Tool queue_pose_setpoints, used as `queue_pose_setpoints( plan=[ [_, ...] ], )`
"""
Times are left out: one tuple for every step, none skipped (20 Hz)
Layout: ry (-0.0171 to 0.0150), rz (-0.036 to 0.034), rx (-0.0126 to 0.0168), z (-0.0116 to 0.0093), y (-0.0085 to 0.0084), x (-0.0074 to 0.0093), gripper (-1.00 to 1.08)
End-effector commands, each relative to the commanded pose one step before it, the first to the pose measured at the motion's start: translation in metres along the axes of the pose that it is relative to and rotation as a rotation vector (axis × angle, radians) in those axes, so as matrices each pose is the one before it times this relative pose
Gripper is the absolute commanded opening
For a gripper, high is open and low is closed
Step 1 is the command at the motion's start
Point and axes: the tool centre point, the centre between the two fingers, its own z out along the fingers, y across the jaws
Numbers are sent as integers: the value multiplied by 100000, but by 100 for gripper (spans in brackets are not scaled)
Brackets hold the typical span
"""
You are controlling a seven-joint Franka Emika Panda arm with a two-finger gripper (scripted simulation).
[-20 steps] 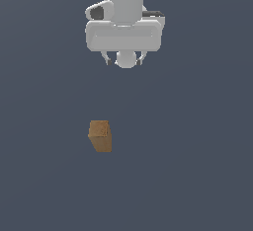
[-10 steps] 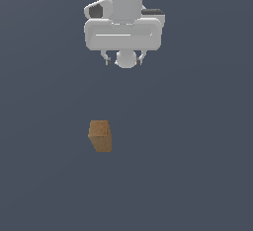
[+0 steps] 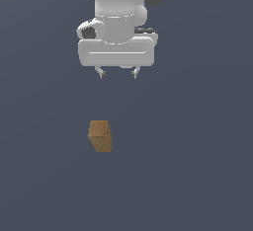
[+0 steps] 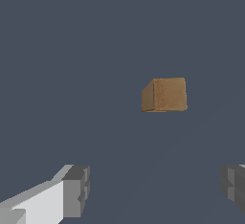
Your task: Pick up the object and move it to a goal position.
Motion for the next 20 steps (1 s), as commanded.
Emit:
queue_pose_setpoints(
  plan=[
    [-1169, -158, -31, 1458, 754, 956, 100],
    [-508, -84, -4, 670, 346, 430, 100],
    [-534, -89, -1, 720, 371, 444, 100],
    [-563, -95, 2, 773, 397, 457, 100],
    [-569, -98, 6, 797, 409, 450, 100],
    [-573, -100, 10, 813, 414, 439, 100],
    [-573, -102, 15, 827, 419, 425, 100],
    [-570, -103, 19, 839, 424, 411, 100],
    [-568, -105, 23, 850, 427, 396, 100],
    [-547, -103, 26, 830, 414, 368, 100],
    [-518, -99, 28, 797, 395, 336, 100],
    [-486, -94, 30, 760, 375, 305, 100],
    [-458, -91, 31, 724, 355, 277, 100],
    [-427, -86, 32, 683, 334, 250, 100],
    [-393, -80, 32, 640, 313, 224, 100],
    [-369, -77, 32, 601, 290, 202, 100],
    [-340, -71, 31, 558, 268, 180, 100],
    [-308, -66, 30, 512, 245, 159, 100],
    [-285, -61, 29, 470, 221, 142, 100],
    [-251, -55, 26, 421, 199, 123, 100]
  ],
)
